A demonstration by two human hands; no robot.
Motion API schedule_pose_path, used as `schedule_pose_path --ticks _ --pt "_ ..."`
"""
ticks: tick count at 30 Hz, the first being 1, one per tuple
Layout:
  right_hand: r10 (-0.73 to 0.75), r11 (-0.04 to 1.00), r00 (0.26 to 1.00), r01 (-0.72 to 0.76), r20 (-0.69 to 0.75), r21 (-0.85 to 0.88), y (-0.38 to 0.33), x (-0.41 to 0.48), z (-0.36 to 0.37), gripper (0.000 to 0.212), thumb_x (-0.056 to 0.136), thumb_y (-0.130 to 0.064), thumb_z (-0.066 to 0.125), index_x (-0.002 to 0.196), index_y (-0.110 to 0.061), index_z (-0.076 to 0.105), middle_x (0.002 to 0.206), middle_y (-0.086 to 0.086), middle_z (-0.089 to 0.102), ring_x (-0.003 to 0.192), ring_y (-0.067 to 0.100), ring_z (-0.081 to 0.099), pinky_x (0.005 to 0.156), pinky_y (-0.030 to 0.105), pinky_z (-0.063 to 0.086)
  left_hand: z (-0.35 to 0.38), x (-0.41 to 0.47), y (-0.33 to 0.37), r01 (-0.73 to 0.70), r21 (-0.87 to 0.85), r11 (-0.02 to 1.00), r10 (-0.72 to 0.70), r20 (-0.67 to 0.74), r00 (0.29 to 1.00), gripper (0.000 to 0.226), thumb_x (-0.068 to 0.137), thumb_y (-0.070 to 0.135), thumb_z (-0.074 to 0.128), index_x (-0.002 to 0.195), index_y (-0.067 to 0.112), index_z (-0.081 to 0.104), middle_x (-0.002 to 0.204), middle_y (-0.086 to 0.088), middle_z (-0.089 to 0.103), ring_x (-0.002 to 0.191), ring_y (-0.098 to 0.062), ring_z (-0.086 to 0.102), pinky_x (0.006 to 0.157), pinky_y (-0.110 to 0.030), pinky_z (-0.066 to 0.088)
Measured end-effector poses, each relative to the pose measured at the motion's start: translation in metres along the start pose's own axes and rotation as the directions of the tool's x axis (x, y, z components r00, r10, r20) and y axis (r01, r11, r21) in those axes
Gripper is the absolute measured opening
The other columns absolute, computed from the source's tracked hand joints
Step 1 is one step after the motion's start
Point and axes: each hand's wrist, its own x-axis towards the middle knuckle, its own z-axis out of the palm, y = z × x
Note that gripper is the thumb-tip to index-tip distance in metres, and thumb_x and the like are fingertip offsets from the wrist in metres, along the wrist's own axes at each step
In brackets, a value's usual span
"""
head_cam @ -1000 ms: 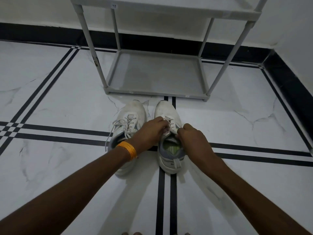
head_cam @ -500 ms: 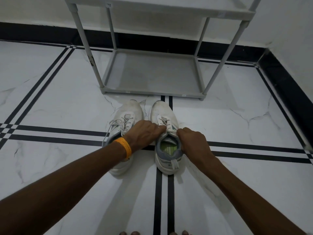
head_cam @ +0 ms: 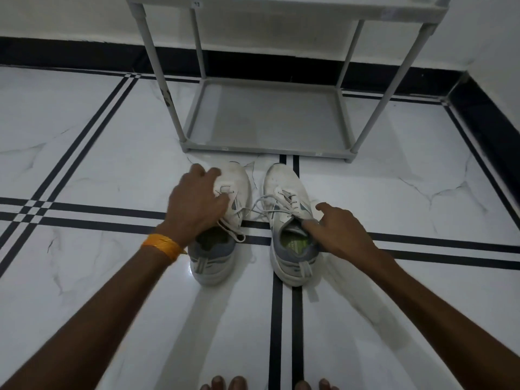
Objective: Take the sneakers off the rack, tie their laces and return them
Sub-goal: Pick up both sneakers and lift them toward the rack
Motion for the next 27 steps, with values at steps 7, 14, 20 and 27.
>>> schedule_pose_path --ticks 7,14,20,27 --pt "0.054 0.986 0.968 -0.090 0.244 0.139 -0.011 0.012 0.014 0.021 0.091 -0.022 0.053 0.104 -0.006 0.047 0.094 0.015 0.061 0.057 0.026 0.064 0.045 0.029 0.050 0.031 -0.017 -0.044 0.347 -0.129 0.929 -0.232 0.526 0.818 0.069 0.070 0.032 0.058 0.133 0.017 0.033 0.112 -0.019 0.062 0.096 -0.037 0.060 0.081 -0.042 0.053" --pt "-0.059 0.995 0.998 0.058 0.013 0.086 -0.019 0.000 0.013 0.018 0.092 -0.008 0.049 0.107 -0.001 0.052 0.103 0.018 0.061 0.089 0.029 0.057 0.071 0.029 0.038 0.042 -0.037 -0.009 0.183 -0.355 0.917 -0.096 0.250 0.964 0.046 0.086 0.012 0.053 0.131 0.013 0.043 0.119 -0.014 0.065 0.101 -0.036 0.062 0.080 -0.034 0.047" --pt "-0.074 0.979 0.995 0.084 -0.061 0.184 -0.040 -0.042 -0.073 0.015 0.087 0.001 0.046 0.100 -0.002 0.052 0.094 0.015 0.060 0.084 0.029 0.057 0.072 0.037 0.048 -0.041 -0.043 0.051 0.117 -0.449 0.886 -0.046 0.166 0.985 0.053 0.089 0.006 0.054 0.139 0.010 0.038 0.125 -0.012 0.064 0.103 -0.032 0.063 0.080 -0.023 0.043" --pt "-0.025 0.963 0.997 0.045 -0.076 0.267 -0.105 -0.093 -0.239 0.032 0.089 -0.007 0.046 0.121 -0.010 0.052 0.110 0.007 0.061 0.099 0.021 0.057 0.089 0.034 0.048 -0.204 -0.023 0.131 0.097 -0.472 0.876 -0.004 0.194 0.981 0.064 0.088 0.017 0.048 0.149 0.017 0.026 0.130 -0.009 0.062 0.107 -0.028 0.063 0.088 -0.035 0.053"
